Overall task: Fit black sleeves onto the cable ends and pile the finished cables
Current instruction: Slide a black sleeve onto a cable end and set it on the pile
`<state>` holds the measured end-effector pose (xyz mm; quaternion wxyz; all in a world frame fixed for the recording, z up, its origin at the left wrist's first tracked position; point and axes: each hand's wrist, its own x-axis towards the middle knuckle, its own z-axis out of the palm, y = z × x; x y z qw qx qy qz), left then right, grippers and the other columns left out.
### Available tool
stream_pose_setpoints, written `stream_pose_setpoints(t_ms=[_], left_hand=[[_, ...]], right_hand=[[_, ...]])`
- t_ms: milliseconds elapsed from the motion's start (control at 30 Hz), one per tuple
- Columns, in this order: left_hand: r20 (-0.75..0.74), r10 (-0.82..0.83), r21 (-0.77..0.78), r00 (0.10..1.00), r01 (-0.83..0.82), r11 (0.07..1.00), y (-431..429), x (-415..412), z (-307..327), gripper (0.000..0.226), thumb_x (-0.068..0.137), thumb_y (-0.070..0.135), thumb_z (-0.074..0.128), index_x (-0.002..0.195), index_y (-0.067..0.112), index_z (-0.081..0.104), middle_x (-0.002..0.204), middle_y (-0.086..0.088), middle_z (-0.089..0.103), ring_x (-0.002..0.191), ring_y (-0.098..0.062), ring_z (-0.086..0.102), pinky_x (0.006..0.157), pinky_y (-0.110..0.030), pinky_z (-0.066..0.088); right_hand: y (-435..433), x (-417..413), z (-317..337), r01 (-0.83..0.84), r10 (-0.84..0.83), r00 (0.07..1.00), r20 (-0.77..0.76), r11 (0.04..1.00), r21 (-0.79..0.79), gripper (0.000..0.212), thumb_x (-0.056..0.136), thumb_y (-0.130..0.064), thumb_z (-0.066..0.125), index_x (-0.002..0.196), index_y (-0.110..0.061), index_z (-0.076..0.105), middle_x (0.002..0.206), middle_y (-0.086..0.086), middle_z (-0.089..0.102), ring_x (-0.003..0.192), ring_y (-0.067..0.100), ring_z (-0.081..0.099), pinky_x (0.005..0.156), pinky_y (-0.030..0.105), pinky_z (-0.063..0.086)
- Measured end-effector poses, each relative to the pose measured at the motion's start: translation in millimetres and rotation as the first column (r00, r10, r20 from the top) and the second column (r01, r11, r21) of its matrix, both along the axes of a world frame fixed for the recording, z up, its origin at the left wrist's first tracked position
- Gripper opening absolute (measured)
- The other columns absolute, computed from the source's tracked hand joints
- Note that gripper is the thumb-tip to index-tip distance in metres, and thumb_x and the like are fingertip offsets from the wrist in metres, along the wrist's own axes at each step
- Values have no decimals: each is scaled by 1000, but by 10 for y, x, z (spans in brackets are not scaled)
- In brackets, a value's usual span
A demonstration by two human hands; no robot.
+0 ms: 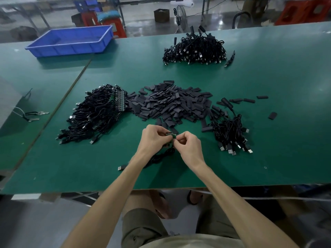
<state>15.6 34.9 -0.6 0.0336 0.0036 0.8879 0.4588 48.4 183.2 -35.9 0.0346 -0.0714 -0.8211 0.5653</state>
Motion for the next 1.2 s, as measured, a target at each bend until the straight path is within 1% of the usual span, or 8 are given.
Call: stream_pose_setpoints(t_ms=[167,300,533,667,833,1033,1133,1200], left_hand=[[-65,4,-92,998,-10,996,-61,-45,-34,10,85,14,78,94,17,76,84,4,73,74,-6,69,69,-18,54],[-92,65,-204,994,-83,976,-286,-128,-57,16,94,11,70,111,11,71,104,-4,70,91,-17,67,86,-34,57],[-336,-95,-601,937,-136,788,-334,-160,-121,33,98,8,61,131,5,59,129,-12,54,117,-31,48,97,-40,40],[-287,-213,-653,934,-28,757,-141,-299,-128,37,99,32,63,130,12,61,132,-5,52,124,-27,44,107,-39,26],[-167,-258,-710,952,66,702,-37,-473,-174,38,97,33,65,129,14,60,131,-5,52,123,-27,40,105,-41,23],[-281,-196,-573,939,-1,820,-44,-453,-188,26,92,24,72,109,16,54,110,0,59,107,-22,49,95,-34,25],[-208,-48,-176,977,11,984,-41,-360,-149,17,92,17,74,98,18,57,90,2,67,86,-18,63,84,-29,46],[-49,-38,181,998,46,982,-46,-289,-90,17,91,16,75,103,19,64,80,-2,73,79,-19,71,76,-29,56]], right_hand=[[-19,-2,-30,30,-31,999,-23,997,-68,8,93,-21,73,91,-23,65,87,-6,71,77,-2,65,68,10,49],[142,-55,-33,28,-31,999,-18,985,-172,9,97,-21,70,103,-16,68,97,1,73,93,15,71,86,28,57],[332,-149,-42,67,-90,994,-65,951,-302,6,104,-16,60,105,-19,65,95,-5,77,97,11,73,91,31,58],[316,-129,-92,41,-63,996,-58,944,-329,6,107,-12,54,108,-12,60,98,0,78,101,14,73,98,37,57],[310,-113,-110,22,-42,997,-69,962,-274,7,106,-15,55,104,-17,61,88,-2,76,93,17,72,98,41,55],[295,-111,-122,-8,-13,996,-88,972,-234,7,105,-16,57,106,-17,65,86,-2,74,90,15,71,92,35,56],[288,-110,-132,-23,2,994,-108,980,-197,8,104,-17,59,107,-16,67,85,-4,73,87,10,70,86,26,54],[284,-107,-134,-37,16,993,-119,983,-179,9,104,-18,61,109,-17,68,85,-4,74,85,9,70,84,23,54]])
